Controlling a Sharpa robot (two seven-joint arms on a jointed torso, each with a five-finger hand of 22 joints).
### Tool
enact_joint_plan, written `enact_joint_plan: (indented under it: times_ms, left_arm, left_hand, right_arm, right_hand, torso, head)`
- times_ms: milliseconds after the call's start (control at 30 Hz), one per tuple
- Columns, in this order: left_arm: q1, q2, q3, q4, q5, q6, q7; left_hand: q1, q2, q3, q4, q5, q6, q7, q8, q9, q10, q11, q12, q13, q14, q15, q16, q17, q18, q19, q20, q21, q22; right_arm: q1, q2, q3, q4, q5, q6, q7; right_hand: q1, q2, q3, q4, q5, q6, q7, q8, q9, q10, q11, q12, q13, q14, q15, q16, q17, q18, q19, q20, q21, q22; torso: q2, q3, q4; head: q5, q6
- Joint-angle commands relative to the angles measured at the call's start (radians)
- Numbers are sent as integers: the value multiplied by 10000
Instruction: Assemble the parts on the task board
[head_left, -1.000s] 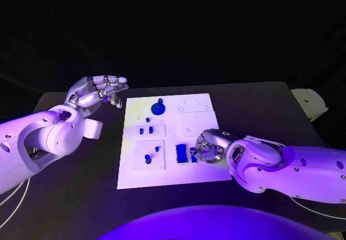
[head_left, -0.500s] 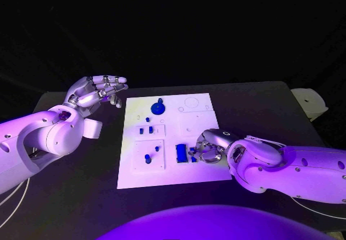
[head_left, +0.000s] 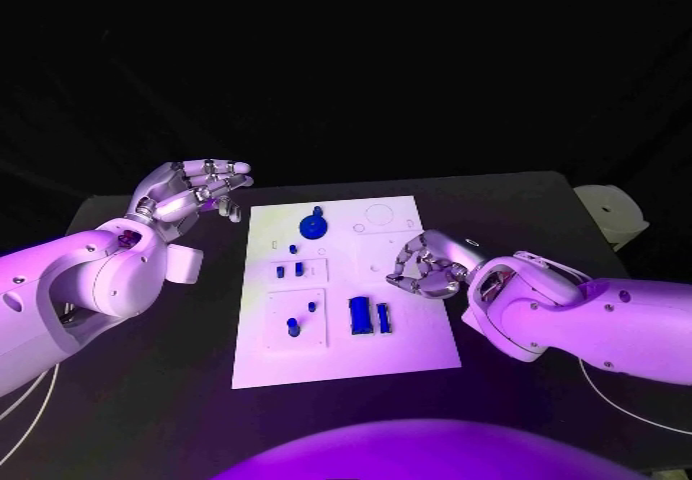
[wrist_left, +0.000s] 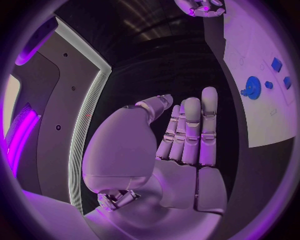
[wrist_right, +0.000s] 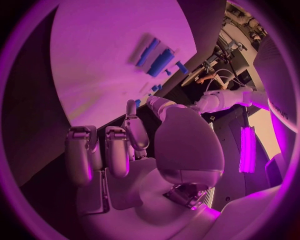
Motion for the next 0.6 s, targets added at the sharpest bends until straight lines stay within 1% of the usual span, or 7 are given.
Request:
enact_joint_plan:
  times_ms: [33, 100, 133, 167, 267, 400, 600]
  left_arm:
    - [-27, 155, -3, -233, 406, 203, 408]
    - [-103, 286, -10, -483, 610, 203, 525]
    - [-144, 354, -12, -619, 696, 188, 581]
    - [-178, 431, -13, -770, 790, 162, 637]
    - [-255, 613, -16, -1157, 1067, 23, 768]
    - [-359, 893, -16, -1772, 1502, -168, 936]
    - [-518, 1323, -14, -2603, 1968, -404, 1178]
  left_hand:
    - [-253, -50, -132, 109, 20, -74, -27, 79, -11, -68, 11, 97, 24, -87, 10, 41, -29, 150, -67, 79, -91, -43]
    - [-402, -97, -325, 260, 1, -64, -85, 134, 1, -27, -28, 198, 45, -346, -5, -141, -138, 155, -226, 89, -323, -171]
    - [-433, -111, -416, 326, -11, -56, -119, 168, 7, 34, -56, 259, 55, -550, -18, -350, -251, 155, -356, 87, -534, -289]
    - [-463, -128, -483, 382, -24, -48, -129, 192, 12, 73, -75, 288, 55, -720, -21, -577, -365, 160, -478, 86, -731, -399]
    - [-438, -113, -582, 573, -33, -16, -136, 284, 28, 267, -73, 215, -41, -1380, 40, -1994, -1029, 140, -1011, 161, -1788, -1017]
    - [-343, -211, -526, 897, -55, -192, -92, 321, 18, 663, 64, -630, -536, -1976, 362, -4879, -2121, 105, -1505, 508, -3857, -2330]
    - [-84, -194, -887, 1128, -52, -672, -129, 161, -187, 78, 635, -2379, -890, -2882, 1110, -8036, -2835, 75, -2349, 1478, -7234, -4489]
  right_arm:
    - [258, 138, -4, -558, 3831, -753, 3297]
    - [534, 444, -3, -1331, 5931, -461, 4481]
    - [638, 614, -3, -1694, 6746, -301, 4880]
    - [729, 803, -2, -2064, 7490, -152, 5232]
    - [891, 1310, 7, -2973, 8943, 203, 5925]
    - [1029, 2201, 56, -4391, 10488, 650, 6653]
    - [1059, 3358, 129, -6101, 11520, 1265, 7289]
  right_hand:
    - [359, -35, -179, -94, -86, -188, 48, -98, -30, -201, 52, -384, 638, 829, 87, -126, 1742, 178, 693, 83, -485, 2272]
    - [1029, 82, -387, -174, -510, -631, 290, -338, -89, -2013, 260, -4060, -1211, 54, 253, -1633, -418, 819, -454, 243, -4008, 1090]
    - [1122, 108, -446, -158, -525, -666, 317, -349, -82, -2164, 295, -4431, -1477, -42, 292, -1875, -660, 879, -575, 280, -4423, 899]
    - [1361, 108, -514, -169, -522, -836, 432, -433, -96, -2972, 364, -5961, -2409, -507, 385, -2836, -1729, 1161, -1169, 353, -6342, 99]
    - [1853, 211, -424, -123, -581, -1146, 689, -696, -283, -3389, 580, -6911, -3629, -1791, 567, -5957, -4594, 1757, -2489, 583, -11103, -2400]
    - [2311, 233, -134, -106, -688, -1300, 690, -944, -532, -3816, 740, -8122, -5185, -2693, 757, -8181, -5859, 1758, -2753, 718, -12311, -3628]
    - [2507, 181, 311, -93, -826, -1219, 1040, -1810, -1252, -3506, 1313, -10601, -9262, -4188, 1457, -12055, -7913, 1766, -4119, 1598, -14353, -6960]
  torso:
    - [-184, -25, -16]
    - [-325, -47, -50]
    - [-403, -61, -68]
    - [-468, -75, -77]
    - [-606, -91, -103]
    - [-753, -81, -111]
    - [-924, -29, -64]
  head:
    - [-8, 190]
    - [23, 353]
    - [29, 415]
    - [34, 528]
    - [69, 799]
    - [123, 1172]
    - [223, 1559]
